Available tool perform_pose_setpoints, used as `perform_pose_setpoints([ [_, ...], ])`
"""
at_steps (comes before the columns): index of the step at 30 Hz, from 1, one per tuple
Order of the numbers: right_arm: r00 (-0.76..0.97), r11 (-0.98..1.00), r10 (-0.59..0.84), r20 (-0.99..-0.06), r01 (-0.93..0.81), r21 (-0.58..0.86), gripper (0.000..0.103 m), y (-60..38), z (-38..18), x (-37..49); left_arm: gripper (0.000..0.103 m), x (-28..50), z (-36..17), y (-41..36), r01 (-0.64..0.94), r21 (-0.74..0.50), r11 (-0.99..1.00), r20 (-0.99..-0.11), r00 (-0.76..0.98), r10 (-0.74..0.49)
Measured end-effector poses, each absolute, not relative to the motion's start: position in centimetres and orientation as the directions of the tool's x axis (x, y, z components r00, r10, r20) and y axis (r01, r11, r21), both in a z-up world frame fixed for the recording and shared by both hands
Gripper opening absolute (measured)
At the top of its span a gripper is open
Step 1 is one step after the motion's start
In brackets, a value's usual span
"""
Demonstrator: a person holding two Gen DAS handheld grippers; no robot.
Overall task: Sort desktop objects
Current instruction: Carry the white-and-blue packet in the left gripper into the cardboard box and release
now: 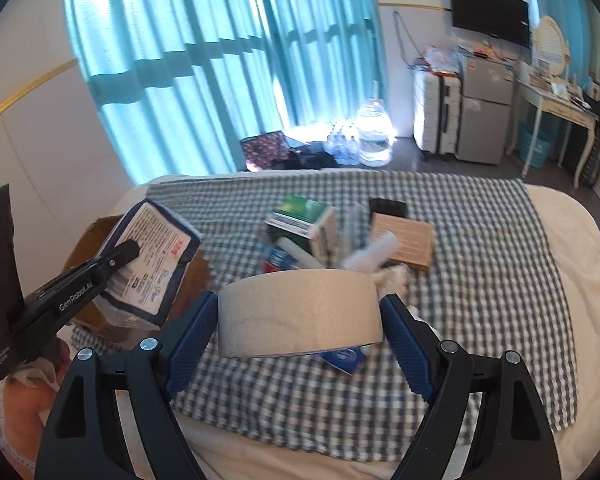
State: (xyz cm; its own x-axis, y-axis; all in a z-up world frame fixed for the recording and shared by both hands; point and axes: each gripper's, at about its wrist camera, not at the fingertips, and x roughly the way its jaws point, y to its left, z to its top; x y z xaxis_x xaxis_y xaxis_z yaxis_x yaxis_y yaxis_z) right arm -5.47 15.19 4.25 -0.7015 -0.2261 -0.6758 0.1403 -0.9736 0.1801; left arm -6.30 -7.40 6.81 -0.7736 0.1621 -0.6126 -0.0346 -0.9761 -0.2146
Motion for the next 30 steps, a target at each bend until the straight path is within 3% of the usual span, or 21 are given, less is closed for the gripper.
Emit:
perform_pose_setpoints([
  [14,-0.616,-0.895,-0.427,-0.661,0.393,0.212,0.082,0.1,6.1,-10.2,0.01,-7.3,8.4,-18.1,0.122,-0.155,-0.98,-0.607,-0.795,-0.003],
  [30,-0.413,-0.821,-0.553,-0.723,0.417,0.39,0.083,-7.7,-0.8,-15.6,0.012,-7.3,2.5,-25.0,0.247,-0.171,-0.954,-0.681,-0.73,-0.067],
])
